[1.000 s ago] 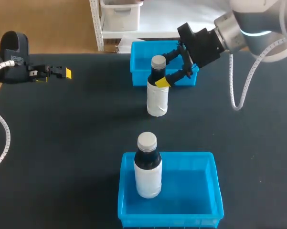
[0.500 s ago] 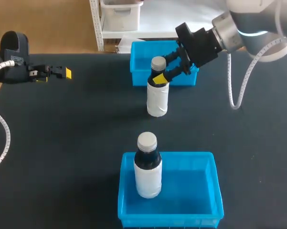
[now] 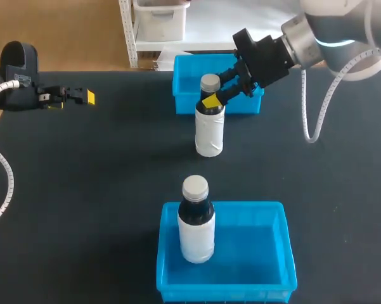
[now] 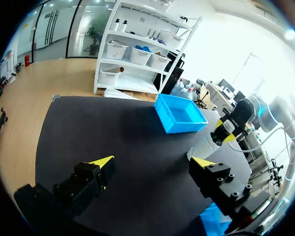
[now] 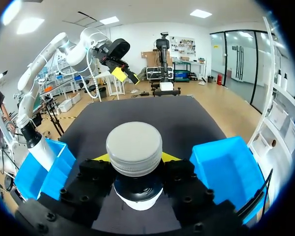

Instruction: Pick up the bottle, and place it in the far bin if it is heavy, or in the near bin if it is light.

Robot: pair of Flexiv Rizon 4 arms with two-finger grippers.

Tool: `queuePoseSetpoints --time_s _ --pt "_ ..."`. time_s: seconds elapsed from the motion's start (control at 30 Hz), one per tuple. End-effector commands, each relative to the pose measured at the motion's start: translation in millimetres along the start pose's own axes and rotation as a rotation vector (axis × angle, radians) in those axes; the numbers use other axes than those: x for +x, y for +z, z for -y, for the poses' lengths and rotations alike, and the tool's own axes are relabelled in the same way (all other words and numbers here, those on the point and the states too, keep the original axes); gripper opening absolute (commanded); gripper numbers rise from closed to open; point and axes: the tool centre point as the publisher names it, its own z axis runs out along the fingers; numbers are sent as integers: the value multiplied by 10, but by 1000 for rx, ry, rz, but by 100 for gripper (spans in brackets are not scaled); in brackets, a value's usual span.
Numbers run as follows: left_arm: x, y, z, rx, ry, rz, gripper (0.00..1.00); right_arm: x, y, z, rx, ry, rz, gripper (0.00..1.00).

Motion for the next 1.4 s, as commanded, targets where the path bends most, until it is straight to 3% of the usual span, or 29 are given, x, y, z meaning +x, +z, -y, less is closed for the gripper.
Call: queuePoseSetpoints --time_s 0.03,0.4,0.77,1.03,1.4 --pt "0 0 0 0 0 0 100 -55 -171 -85 21 -17 1 0" --pt "0 0 0 0 0 0 100 -270 -797 -401 74 -88 -8 0" --pt "0 0 0 0 0 0 100 -336 -1169 -1081 -12 -116 30 0" --pt "0 0 0 0 0 0 100 -391 -1281 -1606 -62 -171 26 0" --pt "0 0 0 0 0 0 100 -486 -1208 -2227 -150 -239 20 0"
